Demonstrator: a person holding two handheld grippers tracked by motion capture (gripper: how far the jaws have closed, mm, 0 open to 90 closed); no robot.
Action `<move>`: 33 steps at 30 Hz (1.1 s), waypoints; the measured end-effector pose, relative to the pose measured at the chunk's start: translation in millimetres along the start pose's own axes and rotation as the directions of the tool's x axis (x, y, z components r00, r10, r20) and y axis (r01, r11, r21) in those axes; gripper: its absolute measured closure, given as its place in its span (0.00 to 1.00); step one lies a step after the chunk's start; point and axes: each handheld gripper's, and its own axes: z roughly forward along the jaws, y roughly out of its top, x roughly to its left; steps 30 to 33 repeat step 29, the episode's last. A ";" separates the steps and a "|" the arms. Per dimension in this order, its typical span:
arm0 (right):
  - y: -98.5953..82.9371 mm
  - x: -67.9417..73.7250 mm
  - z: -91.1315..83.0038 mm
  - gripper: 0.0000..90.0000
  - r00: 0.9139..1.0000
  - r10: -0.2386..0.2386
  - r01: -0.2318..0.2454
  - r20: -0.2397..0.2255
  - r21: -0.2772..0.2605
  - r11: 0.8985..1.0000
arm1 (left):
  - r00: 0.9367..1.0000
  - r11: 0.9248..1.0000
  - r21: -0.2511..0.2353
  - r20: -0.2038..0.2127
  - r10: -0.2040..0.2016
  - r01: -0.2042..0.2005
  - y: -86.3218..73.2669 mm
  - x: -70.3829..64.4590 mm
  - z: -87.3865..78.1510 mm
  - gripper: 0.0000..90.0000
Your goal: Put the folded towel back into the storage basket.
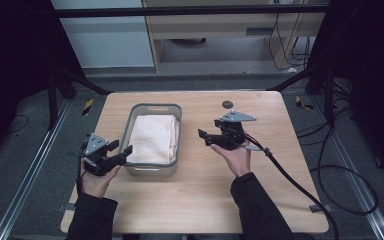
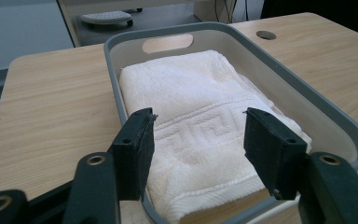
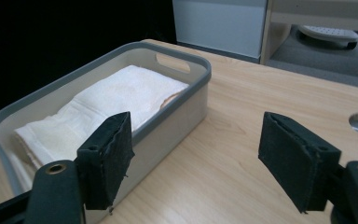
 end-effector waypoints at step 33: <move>-101.9 -68.5 -101.8 0.15 0.992 0.052 -0.054 0.116 0.015 0.998 | 0.999 0.999 -0.029 -0.015 0.043 -0.044 -46.8 -4.6 -32.9 0.26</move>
